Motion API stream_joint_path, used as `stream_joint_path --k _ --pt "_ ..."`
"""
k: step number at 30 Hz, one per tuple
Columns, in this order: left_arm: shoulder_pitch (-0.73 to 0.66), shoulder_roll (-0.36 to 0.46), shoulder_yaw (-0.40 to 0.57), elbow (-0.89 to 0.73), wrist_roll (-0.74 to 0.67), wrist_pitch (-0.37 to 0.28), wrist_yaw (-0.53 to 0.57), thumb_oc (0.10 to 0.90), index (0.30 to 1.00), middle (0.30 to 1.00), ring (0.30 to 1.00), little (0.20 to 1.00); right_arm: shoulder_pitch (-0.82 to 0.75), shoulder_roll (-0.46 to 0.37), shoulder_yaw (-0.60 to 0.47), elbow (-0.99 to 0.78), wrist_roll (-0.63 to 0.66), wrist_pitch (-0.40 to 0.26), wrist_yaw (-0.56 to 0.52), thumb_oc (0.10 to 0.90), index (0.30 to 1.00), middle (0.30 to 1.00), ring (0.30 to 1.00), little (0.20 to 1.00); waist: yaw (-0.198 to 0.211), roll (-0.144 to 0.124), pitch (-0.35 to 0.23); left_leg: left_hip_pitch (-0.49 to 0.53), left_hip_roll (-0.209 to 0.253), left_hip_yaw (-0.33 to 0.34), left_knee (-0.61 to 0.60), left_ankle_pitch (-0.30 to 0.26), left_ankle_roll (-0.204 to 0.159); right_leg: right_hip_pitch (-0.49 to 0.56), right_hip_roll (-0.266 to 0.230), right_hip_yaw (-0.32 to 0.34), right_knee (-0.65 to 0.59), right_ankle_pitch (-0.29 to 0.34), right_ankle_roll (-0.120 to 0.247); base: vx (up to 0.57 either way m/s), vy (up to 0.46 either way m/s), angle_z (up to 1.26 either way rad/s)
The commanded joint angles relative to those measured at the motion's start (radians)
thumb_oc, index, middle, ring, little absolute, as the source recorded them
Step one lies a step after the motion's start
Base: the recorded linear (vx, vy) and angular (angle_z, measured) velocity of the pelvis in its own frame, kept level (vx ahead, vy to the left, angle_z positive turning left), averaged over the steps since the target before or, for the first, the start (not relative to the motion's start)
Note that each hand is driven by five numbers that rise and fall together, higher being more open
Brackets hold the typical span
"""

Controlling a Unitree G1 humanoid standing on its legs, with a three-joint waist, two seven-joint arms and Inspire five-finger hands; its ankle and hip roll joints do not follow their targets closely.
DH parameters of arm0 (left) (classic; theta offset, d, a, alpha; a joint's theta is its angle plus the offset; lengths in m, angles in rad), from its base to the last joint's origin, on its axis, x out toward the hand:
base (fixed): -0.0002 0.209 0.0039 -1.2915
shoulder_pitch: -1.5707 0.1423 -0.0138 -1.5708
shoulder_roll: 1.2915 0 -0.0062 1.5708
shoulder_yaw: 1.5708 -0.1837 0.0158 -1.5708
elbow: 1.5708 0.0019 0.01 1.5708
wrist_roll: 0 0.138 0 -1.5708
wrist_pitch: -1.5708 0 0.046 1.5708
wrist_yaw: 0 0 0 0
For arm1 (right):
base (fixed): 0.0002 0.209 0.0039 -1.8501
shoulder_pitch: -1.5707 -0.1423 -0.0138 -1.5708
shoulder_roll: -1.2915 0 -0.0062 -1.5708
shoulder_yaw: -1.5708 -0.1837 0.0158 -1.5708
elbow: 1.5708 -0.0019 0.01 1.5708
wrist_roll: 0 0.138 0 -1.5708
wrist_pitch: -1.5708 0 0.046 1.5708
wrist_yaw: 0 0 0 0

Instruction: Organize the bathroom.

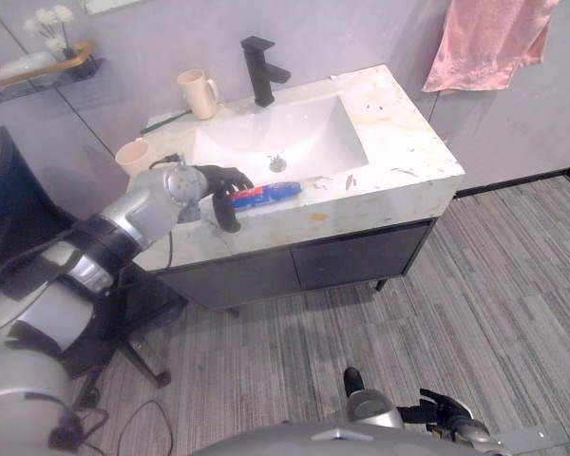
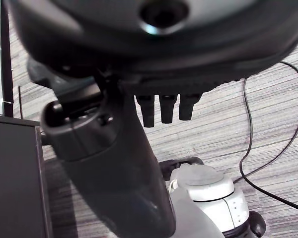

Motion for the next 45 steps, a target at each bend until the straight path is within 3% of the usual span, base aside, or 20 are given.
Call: stream_joint_path --k 1,2,19,25,28,31,32,33,35,39,41,45 --pt "-0.039 0.041 0.132 0.033 0.103 -0.035 0.042 0.568 0.552 0.552 0.552 0.552 -0.016 -0.047 -0.001 0.009 0.028 -0.037 0.000 0.800 0.900 0.900 0.900 0.900 -0.015 -0.019 -0.035 -0.063 0.001 -0.032 0.108 -0.055 0.011 0.033 0.019 0.006 0.059 -0.188 0.028 0.00 0.000 0.00" --pt "-0.038 0.040 0.131 0.028 0.129 -0.041 0.041 0.400 0.300 0.300 0.300 0.300 -0.016 -0.047 -0.002 0.008 0.031 -0.035 0.001 0.800 0.900 0.900 0.900 0.900 -0.016 -0.019 -0.035 -0.064 0.001 -0.032 0.108 -0.055 0.011 0.033 0.020 0.007 0.058 -0.187 0.028 0.00 0.000 0.00" --pt "0.024 0.044 0.155 -0.027 0.195 -0.078 0.177 0.400 0.300 0.300 0.300 0.300 -0.006 -0.046 -0.026 0.011 0.056 -0.050 0.007 0.800 0.900 0.900 0.900 0.900 -0.012 -0.024 -0.033 -0.065 -0.001 -0.037 0.108 -0.057 0.012 0.032 0.020 0.013 0.056 -0.183 0.028 0.00 0.001 0.00" --pt "0.075 0.026 0.241 -0.082 -0.099 -0.075 0.362 0.400 0.300 0.300 0.300 0.300 -0.001 -0.035 -0.031 -0.006 0.103 -0.073 -0.031 0.800 0.900 0.900 0.900 0.900 -0.003 -0.031 -0.032 -0.061 -0.003 -0.041 0.097 -0.052 0.011 0.032 0.021 0.016 0.053 -0.180 0.029 0.00 0.000 0.00" --pt "0.149 -0.001 0.359 -0.132 -0.301 -0.145 0.499 0.400 0.300 0.300 0.300 0.300 0.001 -0.033 -0.088 -0.031 0.207 -0.122 -0.073 0.800 0.900 0.900 0.900 0.900 0.005 -0.042 -0.028 -0.051 -0.004 -0.045 0.090 -0.051 0.013 0.038 0.023 0.021 0.050 -0.175 0.028 0.00 0.000 0.00" --pt "0.196 -0.012 0.433 -0.161 -0.401 -0.201 0.568 0.400 0.300 0.300 0.300 0.300 0.010 -0.036 -0.134 -0.077 0.255 -0.164 -0.122 0.800 0.900 0.900 0.900 0.900 0.005 -0.052 -0.027 -0.045 -0.003 -0.046 0.086 -0.052 0.014 0.041 0.025 0.027 0.046 -0.170 0.028 -0.01 0.007 -0.01" --pt "0.243 -0.025 0.510 -0.196 -0.467 -0.271 0.629 0.400 0.300 0.300 0.300 0.300 0.023 -0.039 -0.186 -0.153 0.276 -0.184 -0.178 0.800 0.900 0.900 0.900 0.900 0.005 -0.062 -0.027 -0.040 -0.003 -0.044 0.082 -0.052 0.015 0.042 0.027 0.033 0.041 -0.165 0.029 0.00 0.000 0.00" --pt "0.252 -0.028 0.523 -0.202 -0.478 -0.283 0.638 0.400 0.300 0.300 0.300 0.300 0.027 -0.040 -0.193 -0.166 0.279 -0.191 -0.189 0.800 0.900 0.900 0.900 0.900 0.004 -0.062 -0.027 -0.039 -0.003 -0.044 0.081 -0.052 0.015 0.042 0.027 0.034 0.040 -0.164 0.029 -0.04 0.024 -0.05" --pt "0.340 -0.049 0.639 -0.265 -0.562 -0.380 0.696 0.400 0.300 0.300 0.300 0.300 0.059 -0.046 -0.272 -0.303 0.276 -0.229 -0.309 0.800 0.900 0.900 0.900 0.900 0.003 -0.079 -0.027 -0.035 -0.003 -0.044 0.077 -0.055 0.016 0.042 0.029 0.040 0.035 -0.158 0.030 -0.04 0.014 -0.15" --pt "0.463 -0.109 0.784 -0.371 -0.629 -0.494 0.744 0.400 0.300 0.300 0.300 0.300 0.086 -0.093 -0.436 -0.492 0.228 -0.287 -0.517 0.800 0.900 0.900 0.900 0.900 0.005 -0.103 -0.028 -0.032 -0.004 -0.050 0.070 -0.059 0.017 0.041 0.034 0.046 0.025 -0.148 0.032 -0.04 0.013 -0.04" --pt "0.510 -0.165 0.836 -0.444 -0.627 -0.535 0.766 0.400 0.300 0.300 0.300 0.300 0.077 -0.171 -0.597 -0.655 0.158 -0.241 -0.617 0.800 0.900 0.900 0.900 0.900 0.008 -0.116 -0.026 -0.031 -0.006 -0.059 0.070 -0.064 0.020 0.042 0.036 0.050 0.025 -0.148 0.031 -0.03 0.036 0.01" --pt "0.537 -0.235 0.858 -0.527 -0.574 -0.571 0.854 0.400 0.300 0.300 0.300 0.300 0.033 -0.282 -0.701 -0.917 -0.034 -0.237 -0.773 0.800 0.900 0.900 0.900 0.900 0.014 -0.130 -0.025 -0.030 -0.012 -0.075 0.071 -0.070 0.026 0.047 0.041 0.062 0.024 -0.148 0.028 -0.02 0.049 0.02"
